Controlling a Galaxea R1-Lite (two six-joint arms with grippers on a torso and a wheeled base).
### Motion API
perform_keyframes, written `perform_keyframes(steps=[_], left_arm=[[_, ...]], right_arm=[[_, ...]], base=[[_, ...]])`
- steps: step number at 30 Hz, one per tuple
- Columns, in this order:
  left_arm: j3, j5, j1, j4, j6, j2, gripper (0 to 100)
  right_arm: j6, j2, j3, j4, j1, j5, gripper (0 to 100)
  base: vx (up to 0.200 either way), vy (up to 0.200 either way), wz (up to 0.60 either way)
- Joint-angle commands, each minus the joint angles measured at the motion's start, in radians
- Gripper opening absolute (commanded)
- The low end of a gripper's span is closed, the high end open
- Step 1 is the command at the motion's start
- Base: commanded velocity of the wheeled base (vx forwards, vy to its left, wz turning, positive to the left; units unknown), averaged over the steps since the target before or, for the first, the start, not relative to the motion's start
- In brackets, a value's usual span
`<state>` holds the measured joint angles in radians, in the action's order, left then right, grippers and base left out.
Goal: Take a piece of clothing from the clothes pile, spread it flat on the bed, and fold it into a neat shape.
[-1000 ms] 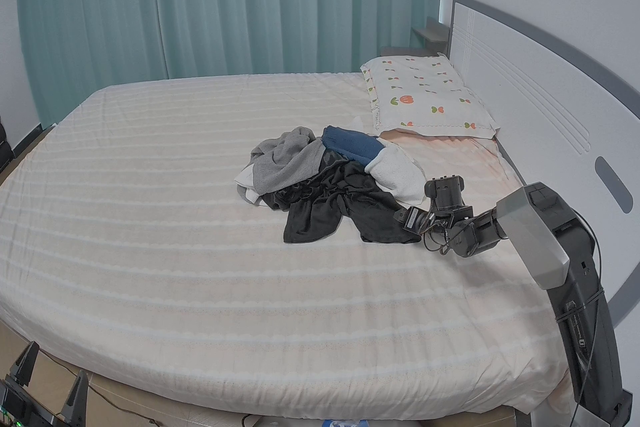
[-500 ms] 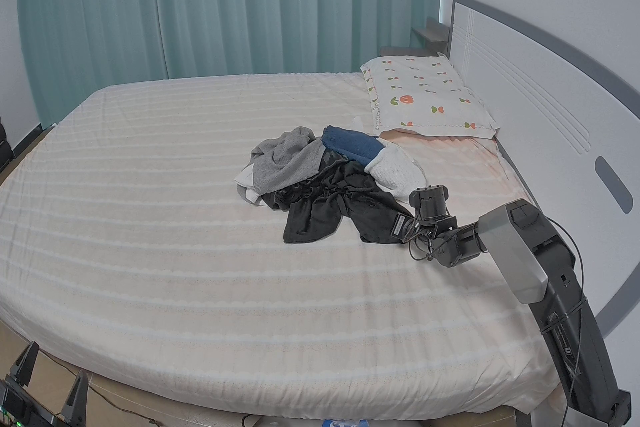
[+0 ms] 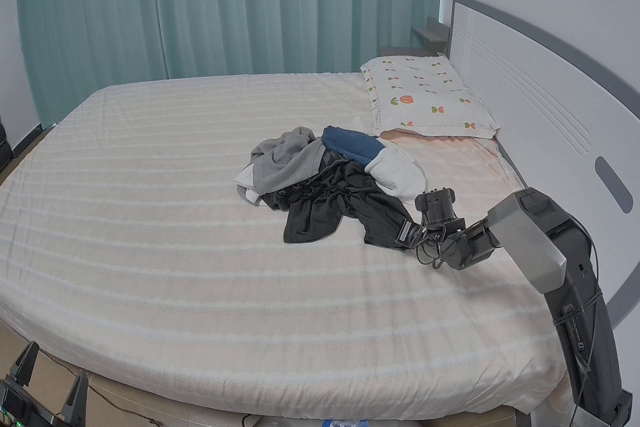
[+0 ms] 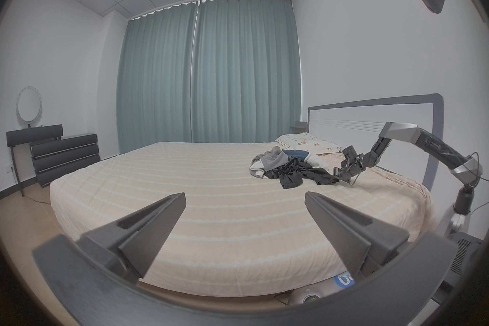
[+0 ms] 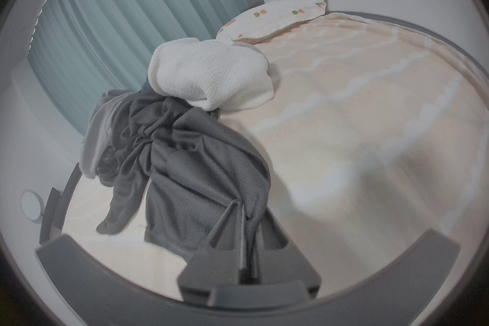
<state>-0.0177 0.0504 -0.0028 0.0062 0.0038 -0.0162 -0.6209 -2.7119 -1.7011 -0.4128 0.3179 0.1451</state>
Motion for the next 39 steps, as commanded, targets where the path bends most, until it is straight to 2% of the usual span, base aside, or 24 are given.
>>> perform_keyframes(steps=[1, 2, 3, 4, 8, 12, 14, 18, 20, 22, 24, 25, 26, 28, 30, 33, 34, 36, 39], left_arm=[[0.018, 0.0, 0.0, 0.0, -0.001, 0.012, 100], [0.018, 0.0, 0.0, 0.0, -0.001, 0.013, 100], [0.018, 0.0, 0.001, 0.0, -0.002, 0.013, 100], [0.018, 0.0, 0.0, 0.0, -0.002, 0.013, 100], [0.018, 0.0, 0.001, 0.0, 0.001, 0.015, 100], [0.018, 0.005, 0.001, 0.0, -0.004, 0.016, 100], [0.018, 0.006, 0.001, 0.0, -0.004, 0.016, 100], [0.018, 0.009, 0.001, -0.003, 0.001, 0.016, 100], [-0.14, 0.023, -0.003, -0.112, -0.09, -0.028, 100], [-0.206, 0.046, -0.01, -0.12, -0.113, -0.091, 100], [-0.262, 0.131, -0.011, -0.117, -0.059, -0.223, 100], [-0.262, 0.131, -0.011, -0.117, -0.059, -0.223, 100], [-0.266, 0.209, -0.011, -0.117, 0.002, -0.335, 100], [-0.268, 0.263, -0.013, -0.123, 0.047, -0.47, 100], [-0.271, 0.27, -0.02, -0.132, 0.065, -0.55, 100], [-0.269, 0.27, -0.082, -0.226, 0.065, -0.752, 100], [-0.269, 0.27, -0.086, -0.23, 0.065, -0.762, 100], [-0.272, 0.261, -0.175, -0.328, 0.059, -0.941, 100], [-0.277, 0.227, -0.266, -0.456, 0.054, -1.107, 100]], right_arm=[[-0.03, 0.328, 0.436, -0.147, 0.013, -0.117, 0], [-0.028, 0.425, 0.6, -0.27, 0.013, -0.171, 0], [-0.028, 0.446, 0.635, -0.297, 0.015, -0.183, 0], [-0.028, 0.518, 0.755, -0.383, 0.023, -0.216, 0], [-0.042, 0.721, 1.051, -0.563, 0.05, -0.274, 0], [-0.108, 0.92, 1.278, -0.656, 0.059, -0.358, 0], [-0.109, 1.029, 1.37, -0.659, 0.059, -0.395, 0], [-0.114, 1.146, 1.439, -0.661, 0.067, -0.417, 0], [-0.119, 1.27, 1.491, -0.656, 0.099, -0.44, 0], [-0.119, 1.293, 1.499, -0.655, 0.109, -0.447, 0], [-0.119, 1.313, 1.5, -0.655, 0.141, -0.452, 0], [-0.119, 1.313, 1.5, -0.655, 0.141, -0.452, 0], [-0.12, 1.298, 1.503, -0.655, 0.182, -0.45, 0], [-0.119, 1.255, 1.506, -0.656, 0.194, -0.45, 0], [-0.12, 1.225, 1.505, -0.664, 0.198, -0.447, 0], [-0.12, 1.206, 1.503, -0.67, 0.201, -0.443, 0], [-0.12, 1.206, 1.503, -0.67, 0.201, -0.444, 0], [-0.12, 1.206, 1.497, -0.67, 0.202, -0.443, 0], [-0.12, 1.204, 1.496, -0.67, 0.205, -0.44, 0]], base=[[0.0, 0.0, 0.0], [0.0, 0.0, 0.0], [0.0, 0.0, 0.0], [0.0, 0.0, 0.0], [0.0, 0.0, 0.0], [0.0, 0.0, 0.0], [0.0, 0.0, 0.0], [0.0, 0.0, 0.0], [0.0, 0.0, 0.0], [0.0, 0.0, 0.0], [0.0, 0.0, 0.0], [0.0, 0.0, 0.0], [0.0, 0.0, 0.0], [0.0, 0.0, 0.0], [0.0, 0.0, 0.0], [0.0, 0.0, 0.0], [0.0, 0.0, 0.0], [0.0, 0.0, 0.0], [0.0, 0.0, 0.0]])
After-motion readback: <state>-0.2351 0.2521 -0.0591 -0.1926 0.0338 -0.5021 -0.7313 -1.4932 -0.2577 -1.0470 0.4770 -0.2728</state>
